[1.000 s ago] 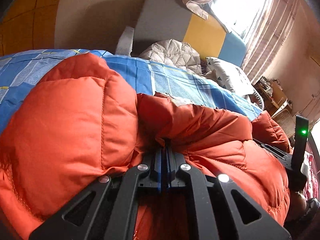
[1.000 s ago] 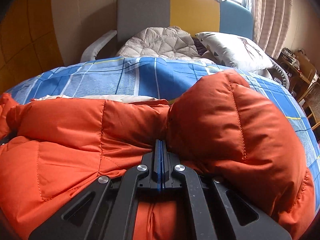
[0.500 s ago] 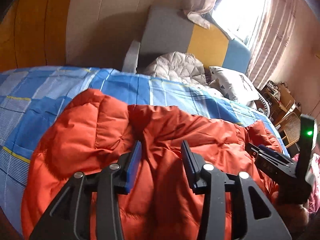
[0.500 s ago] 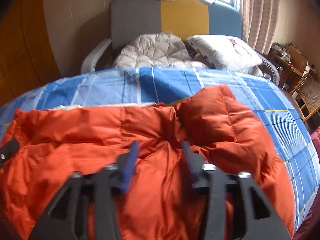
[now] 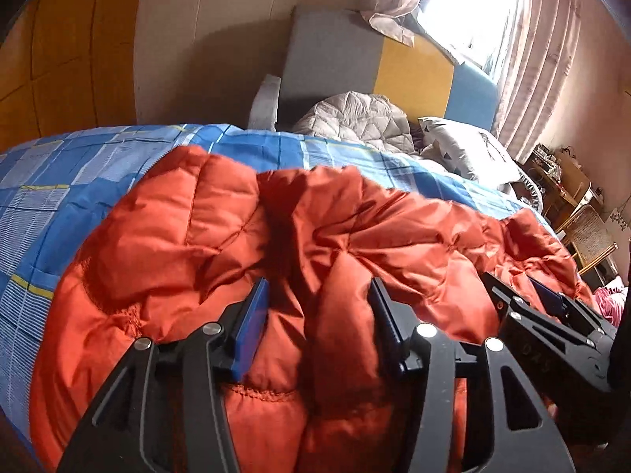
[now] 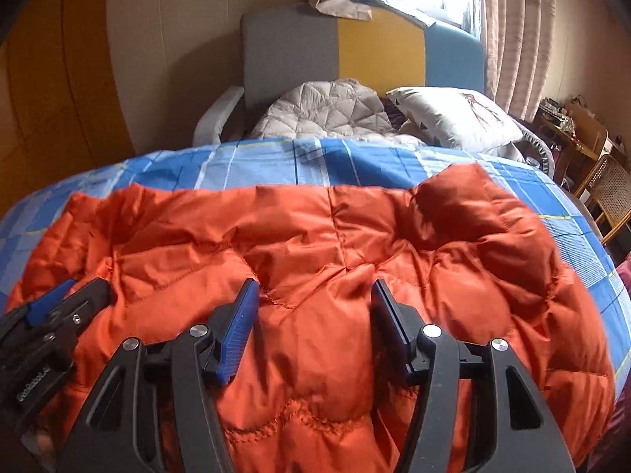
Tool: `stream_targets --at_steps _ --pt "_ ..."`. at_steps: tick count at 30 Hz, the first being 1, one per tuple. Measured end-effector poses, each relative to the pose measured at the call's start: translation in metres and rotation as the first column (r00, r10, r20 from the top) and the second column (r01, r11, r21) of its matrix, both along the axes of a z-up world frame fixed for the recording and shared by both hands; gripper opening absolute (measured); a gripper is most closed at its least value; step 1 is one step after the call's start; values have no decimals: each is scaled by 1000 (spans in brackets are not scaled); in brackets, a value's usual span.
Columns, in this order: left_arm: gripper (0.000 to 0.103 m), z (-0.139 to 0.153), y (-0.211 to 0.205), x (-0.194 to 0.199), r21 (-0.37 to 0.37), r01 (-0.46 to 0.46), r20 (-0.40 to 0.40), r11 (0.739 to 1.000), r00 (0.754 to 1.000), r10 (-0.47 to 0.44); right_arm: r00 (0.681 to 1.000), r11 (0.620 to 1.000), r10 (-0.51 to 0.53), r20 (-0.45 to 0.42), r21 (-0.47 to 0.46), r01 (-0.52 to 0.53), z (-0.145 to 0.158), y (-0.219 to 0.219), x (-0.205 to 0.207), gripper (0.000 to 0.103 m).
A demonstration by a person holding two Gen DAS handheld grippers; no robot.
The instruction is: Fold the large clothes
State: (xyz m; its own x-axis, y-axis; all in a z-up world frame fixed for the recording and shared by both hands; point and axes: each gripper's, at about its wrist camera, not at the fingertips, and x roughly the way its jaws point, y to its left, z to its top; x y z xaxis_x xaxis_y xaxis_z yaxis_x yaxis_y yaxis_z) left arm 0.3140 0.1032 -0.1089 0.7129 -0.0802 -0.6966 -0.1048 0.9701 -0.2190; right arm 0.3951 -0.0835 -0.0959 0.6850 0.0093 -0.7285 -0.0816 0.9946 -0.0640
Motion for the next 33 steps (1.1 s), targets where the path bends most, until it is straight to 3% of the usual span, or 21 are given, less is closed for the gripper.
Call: stream_targets --at_steps 7,17,25,33 --pt "53 -14 -1 3 3 10 10 1000 1000 -10 1000 999 3 -17 -33 -4 -24 4 9 59" --pt "53 -24 -2 3 -11 14 10 1000 1000 -14 998 1000 9 -56 -12 -10 -43 3 16 60" --pt "52 -2 3 -3 -2 31 10 1000 999 -31 993 998 51 -110 41 -47 -18 -14 15 62" --pt "54 11 12 -19 9 8 42 1000 999 -8 997 996 6 -75 86 0 20 -60 6 76"
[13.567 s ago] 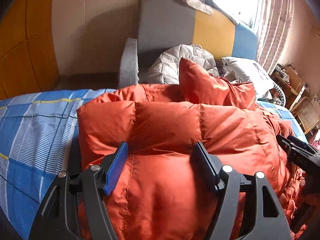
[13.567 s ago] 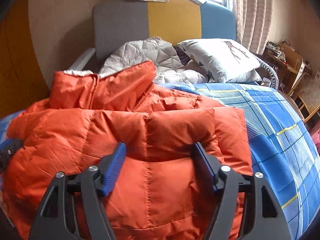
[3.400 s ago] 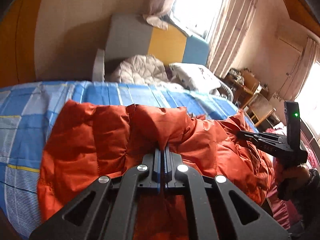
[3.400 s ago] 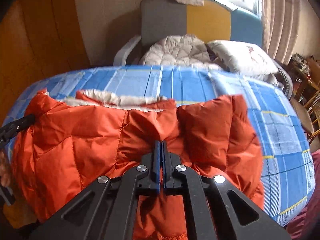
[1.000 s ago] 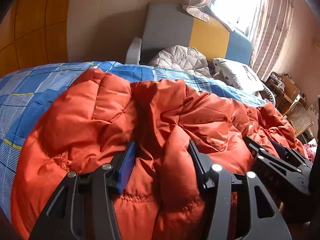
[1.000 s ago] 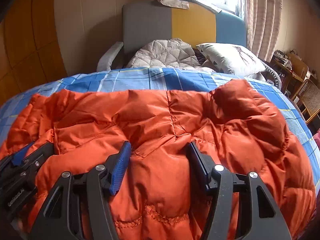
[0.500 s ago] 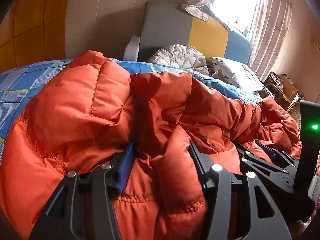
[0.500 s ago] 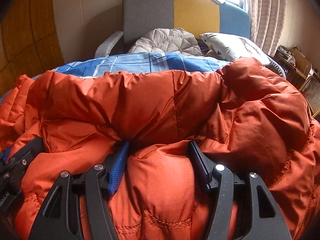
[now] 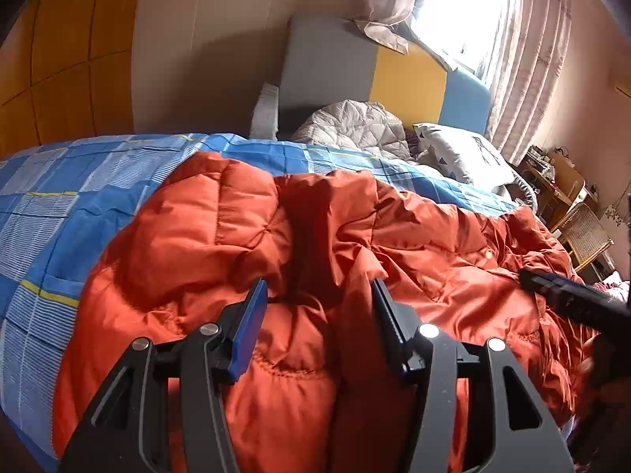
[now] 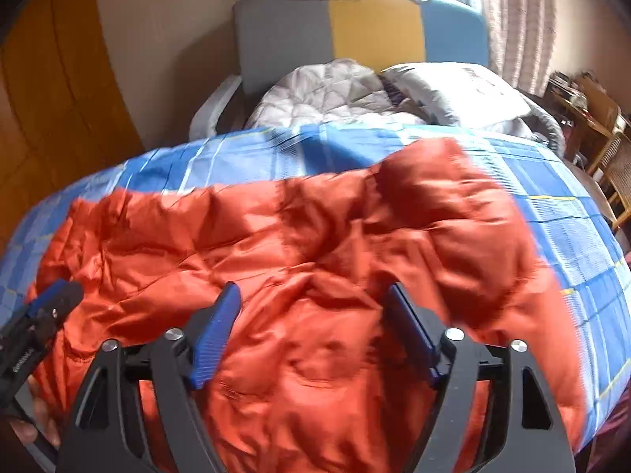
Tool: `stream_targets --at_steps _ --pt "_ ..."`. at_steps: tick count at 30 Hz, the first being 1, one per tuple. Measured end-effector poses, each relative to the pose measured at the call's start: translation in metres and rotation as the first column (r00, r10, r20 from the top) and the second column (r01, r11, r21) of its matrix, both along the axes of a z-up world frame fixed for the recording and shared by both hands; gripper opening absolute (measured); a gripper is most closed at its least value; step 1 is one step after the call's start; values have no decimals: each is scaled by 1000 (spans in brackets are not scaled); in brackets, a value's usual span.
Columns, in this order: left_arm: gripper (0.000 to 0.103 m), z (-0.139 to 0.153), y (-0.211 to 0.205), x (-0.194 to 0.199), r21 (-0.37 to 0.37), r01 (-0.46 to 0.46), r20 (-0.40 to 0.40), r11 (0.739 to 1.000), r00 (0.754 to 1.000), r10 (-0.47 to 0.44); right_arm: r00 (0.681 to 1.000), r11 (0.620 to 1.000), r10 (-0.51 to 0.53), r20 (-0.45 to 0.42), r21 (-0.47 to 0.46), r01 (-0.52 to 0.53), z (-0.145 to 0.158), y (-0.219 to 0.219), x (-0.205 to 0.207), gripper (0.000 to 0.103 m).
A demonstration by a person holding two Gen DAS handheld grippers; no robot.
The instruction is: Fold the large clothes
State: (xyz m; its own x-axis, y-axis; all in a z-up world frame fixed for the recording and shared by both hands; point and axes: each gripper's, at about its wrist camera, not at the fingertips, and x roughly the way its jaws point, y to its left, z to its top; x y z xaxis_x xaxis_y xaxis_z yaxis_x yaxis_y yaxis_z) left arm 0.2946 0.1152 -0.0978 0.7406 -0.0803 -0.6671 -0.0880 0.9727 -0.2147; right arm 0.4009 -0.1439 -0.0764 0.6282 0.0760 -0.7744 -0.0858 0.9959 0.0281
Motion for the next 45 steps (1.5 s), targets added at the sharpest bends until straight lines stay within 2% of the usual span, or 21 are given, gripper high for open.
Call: stream_targets --at_steps 5,11,15,18,26,28,31,33,35,37,40,41,43,45 --pt "55 9 11 0 12 -13 16 1000 1000 13 992 992 -121 22 21 121 20 -47 4 78" --pt "54 10 19 0 41 -44 12 998 999 43 963 963 -254 -94 65 260 2 -114 9 78" --pt "53 -1 35 4 12 -79 -29 997 996 79 952 947 -225 -206 181 264 -22 -137 12 78" --pt "50 -8 40 5 26 -76 -42 997 996 77 947 937 -191 -258 239 254 -35 -137 16 78" --pt "51 -20 38 14 37 -60 -64 997 996 63 934 918 -136 -330 312 243 -53 -139 32 78" --pt "51 -21 38 14 35 -59 -64 998 996 62 936 922 -122 -332 311 230 -53 -137 32 72" --pt "51 -23 38 14 34 -59 -65 998 996 61 941 933 -98 -323 300 200 -48 -130 30 51" --pt "51 -23 39 15 29 -61 -66 998 996 62 948 943 -86 -306 282 177 -43 -123 29 32" --pt "51 -24 39 14 28 -59 -66 998 996 61 953 952 -79 -293 262 160 -37 -117 28 25" --pt "51 -24 39 14 26 -59 -66 998 996 61 958 964 -75 -277 227 141 -33 -110 29 22" --pt "51 -25 38 14 28 -58 -70 998 996 60 958 973 -79 -276 186 134 -32 -106 30 24" --pt "51 -25 39 14 29 -56 -71 998 996 58 957 973 -82 -279 185 137 -32 -109 28 29" --pt "51 -25 39 14 31 -51 -73 998 996 53 950 968 -107 -293 186 166 -34 -115 31 47" --pt "51 -25 38 15 39 -43 -74 998 996 46 949 971 -117 -293 167 171 -34 -123 31 71"
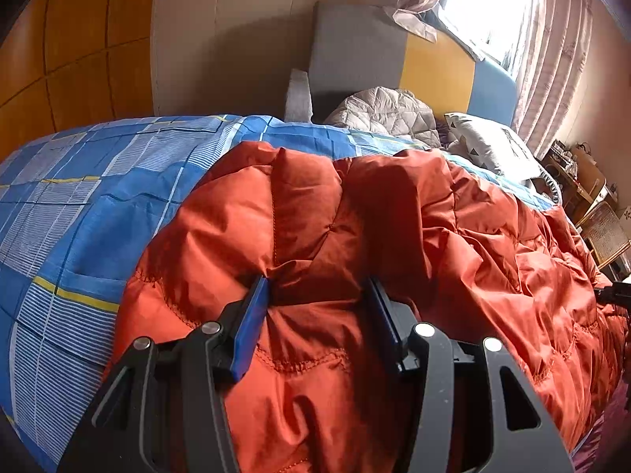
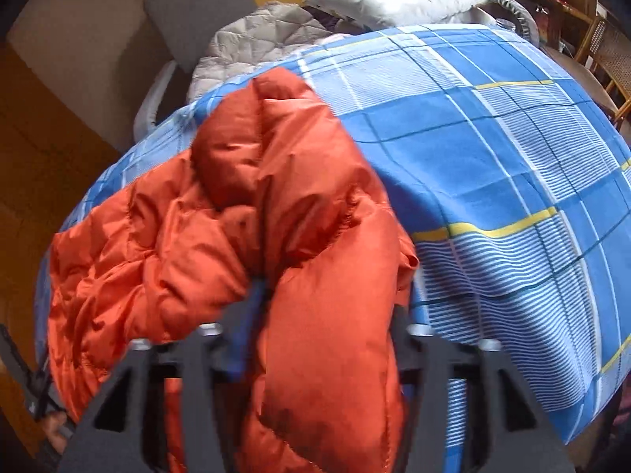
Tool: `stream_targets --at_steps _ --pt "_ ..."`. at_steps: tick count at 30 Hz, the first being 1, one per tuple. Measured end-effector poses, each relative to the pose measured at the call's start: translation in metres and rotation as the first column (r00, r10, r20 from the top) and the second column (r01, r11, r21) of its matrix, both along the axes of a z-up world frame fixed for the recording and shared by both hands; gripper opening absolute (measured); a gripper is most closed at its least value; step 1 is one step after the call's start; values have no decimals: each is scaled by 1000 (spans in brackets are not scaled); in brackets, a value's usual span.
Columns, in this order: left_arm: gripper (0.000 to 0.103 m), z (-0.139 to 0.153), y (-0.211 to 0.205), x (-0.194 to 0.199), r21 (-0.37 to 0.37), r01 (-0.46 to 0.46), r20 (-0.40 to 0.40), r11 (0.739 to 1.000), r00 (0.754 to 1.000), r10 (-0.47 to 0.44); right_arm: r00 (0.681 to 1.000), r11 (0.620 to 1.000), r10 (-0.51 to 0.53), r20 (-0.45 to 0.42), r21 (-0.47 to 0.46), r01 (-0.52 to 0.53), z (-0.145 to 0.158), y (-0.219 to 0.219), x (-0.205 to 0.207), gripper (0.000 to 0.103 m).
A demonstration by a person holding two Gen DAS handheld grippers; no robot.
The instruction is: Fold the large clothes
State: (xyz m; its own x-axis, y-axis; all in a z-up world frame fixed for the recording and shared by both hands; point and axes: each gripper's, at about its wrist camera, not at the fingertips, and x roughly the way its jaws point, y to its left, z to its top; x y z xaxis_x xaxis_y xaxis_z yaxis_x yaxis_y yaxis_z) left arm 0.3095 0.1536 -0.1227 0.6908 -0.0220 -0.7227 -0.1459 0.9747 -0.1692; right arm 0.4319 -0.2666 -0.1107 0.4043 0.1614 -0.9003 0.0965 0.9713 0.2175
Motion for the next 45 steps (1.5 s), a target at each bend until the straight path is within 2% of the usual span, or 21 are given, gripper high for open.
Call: stream_targets --at_steps 2,7,8,10,12,15,18,23,30,36,39,45 --pt "51 0 0 0 3 2 0 1000 1000 -2 1000 1000 -6 -8 -14 6 -2 -6 0 80" --pt "51 -1 -1 1 10 10 -4 1000 1000 -10 999 995 -2 -49 97 6 -17 -19 -3 81" --pt "51 -1 -1 1 8 10 -4 1000 1000 -10 998 992 0 -60 128 7 -20 -21 -4 78" --pt "51 -2 -1 2 11 13 -7 1000 1000 -13 998 984 11 -69 180 2 -23 -22 -5 66" --pt "51 -3 -1 3 13 15 -8 1000 1000 -15 997 975 28 -68 221 -12 -22 -20 -5 44" --pt "51 -4 0 3 7 14 -8 1000 1000 -13 997 971 46 -57 238 -31 -15 -14 -7 29" --pt "51 -5 1 3 3 14 -7 1000 1000 -14 998 972 43 -41 231 -32 -3 -7 -13 22" --pt "50 -5 2 2 -8 14 -4 1000 1000 -14 1000 980 15 6 196 -16 25 14 -23 18" --pt "50 -5 5 2 -24 18 -2 1000 1000 -18 997 980 4 75 197 -19 67 51 -34 15" --pt "50 -5 10 2 -48 26 -2 999 1000 -26 990 983 64 129 165 -85 101 119 -39 14" --pt "50 -5 13 2 -64 21 -3 998 1000 -22 988 982 69 141 166 -92 109 148 -40 14" --pt "50 -3 21 2 -95 30 -20 995 999 -32 992 968 8 127 248 -39 104 182 -38 14"
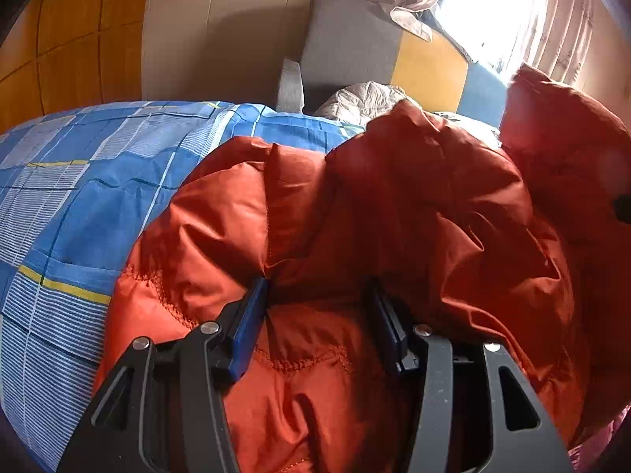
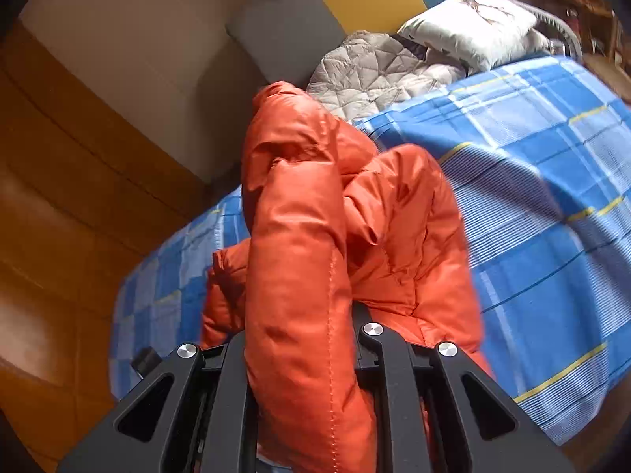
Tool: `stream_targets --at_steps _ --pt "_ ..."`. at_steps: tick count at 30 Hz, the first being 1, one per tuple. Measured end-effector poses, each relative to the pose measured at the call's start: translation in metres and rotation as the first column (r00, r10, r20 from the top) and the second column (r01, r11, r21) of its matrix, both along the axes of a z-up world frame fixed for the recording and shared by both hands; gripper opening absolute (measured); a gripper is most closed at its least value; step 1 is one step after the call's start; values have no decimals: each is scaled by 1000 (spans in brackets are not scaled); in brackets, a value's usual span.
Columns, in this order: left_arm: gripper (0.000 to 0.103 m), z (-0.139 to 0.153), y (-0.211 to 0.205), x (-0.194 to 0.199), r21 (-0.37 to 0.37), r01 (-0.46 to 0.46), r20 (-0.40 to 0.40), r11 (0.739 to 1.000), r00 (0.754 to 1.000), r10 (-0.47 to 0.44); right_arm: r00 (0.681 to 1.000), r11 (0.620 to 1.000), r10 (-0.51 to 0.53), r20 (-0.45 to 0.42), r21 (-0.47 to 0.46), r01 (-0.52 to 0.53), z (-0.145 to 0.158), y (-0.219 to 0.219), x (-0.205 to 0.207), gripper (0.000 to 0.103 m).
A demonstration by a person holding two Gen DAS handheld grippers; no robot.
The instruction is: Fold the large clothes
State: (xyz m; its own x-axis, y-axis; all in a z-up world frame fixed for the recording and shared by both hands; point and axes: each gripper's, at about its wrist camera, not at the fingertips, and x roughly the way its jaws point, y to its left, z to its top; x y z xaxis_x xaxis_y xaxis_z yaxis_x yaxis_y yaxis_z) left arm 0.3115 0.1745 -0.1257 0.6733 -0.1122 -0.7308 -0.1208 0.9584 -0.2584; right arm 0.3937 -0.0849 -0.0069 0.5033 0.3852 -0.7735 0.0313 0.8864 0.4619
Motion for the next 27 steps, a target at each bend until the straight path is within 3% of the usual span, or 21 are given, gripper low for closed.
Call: stream_targets --at_steps 16,27 --pt "50 10 35 -26 -22 15 5 1000 1000 -14 997 996 76 -16 39 -75 -30 87 -13 14" --pt "48 12 55 -34 -59 43 15 997 999 -42 997 996 64 45 -60 -61 -50 117 -29 14"
